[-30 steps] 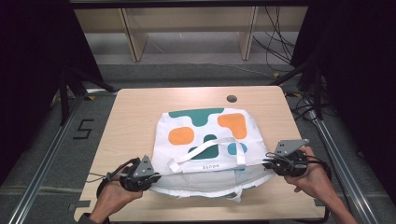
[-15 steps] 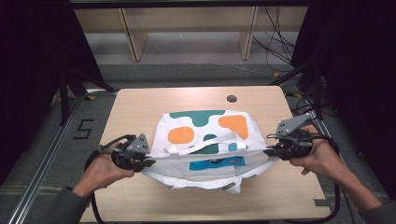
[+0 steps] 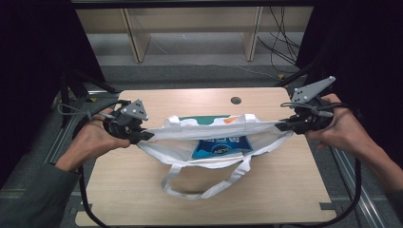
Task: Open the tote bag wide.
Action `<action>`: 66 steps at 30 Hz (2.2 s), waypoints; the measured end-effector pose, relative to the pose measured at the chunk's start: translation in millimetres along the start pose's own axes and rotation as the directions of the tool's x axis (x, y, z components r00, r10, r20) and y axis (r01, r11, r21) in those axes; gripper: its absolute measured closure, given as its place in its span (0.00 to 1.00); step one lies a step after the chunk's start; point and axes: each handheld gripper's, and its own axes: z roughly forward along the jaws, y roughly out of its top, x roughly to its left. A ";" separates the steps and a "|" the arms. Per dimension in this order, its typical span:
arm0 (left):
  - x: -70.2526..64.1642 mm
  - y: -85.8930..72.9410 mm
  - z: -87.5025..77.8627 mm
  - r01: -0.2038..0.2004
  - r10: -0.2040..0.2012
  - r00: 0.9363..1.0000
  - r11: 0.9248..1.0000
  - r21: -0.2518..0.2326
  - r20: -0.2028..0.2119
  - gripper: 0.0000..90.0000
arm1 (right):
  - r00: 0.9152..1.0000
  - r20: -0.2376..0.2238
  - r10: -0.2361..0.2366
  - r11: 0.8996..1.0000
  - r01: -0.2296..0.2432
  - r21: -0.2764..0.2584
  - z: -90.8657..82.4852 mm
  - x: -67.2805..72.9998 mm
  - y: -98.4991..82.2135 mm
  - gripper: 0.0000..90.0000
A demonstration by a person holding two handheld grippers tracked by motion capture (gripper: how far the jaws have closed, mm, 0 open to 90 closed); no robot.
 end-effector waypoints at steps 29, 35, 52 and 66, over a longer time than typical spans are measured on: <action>26.1 50.0 -58.9 0.012 -0.014 0.999 0.999 -0.050 -0.043 0.97 | 0.993 0.100 -0.062 0.998 0.062 0.004 -57.3 -12.7 41.3 0.99; 42.1 51.1 -43.4 0.055 -0.058 0.997 0.996 -0.072 -0.041 0.96 | 0.994 0.108 -0.026 1.000 0.025 0.011 -43.9 -24.1 41.7 0.99; 28.0 17.8 16.5 0.061 -0.060 0.996 0.998 -0.013 0.067 0.96 | 0.998 0.061 -0.014 0.999 0.010 0.052 -9.4 -15.6 9.2 0.98; 22.5 10.8 65.7 0.029 -0.035 0.996 0.997 0.068 0.077 0.95 | 0.998 0.055 0.020 0.992 -0.027 0.126 31.5 -22.1 -14.3 0.98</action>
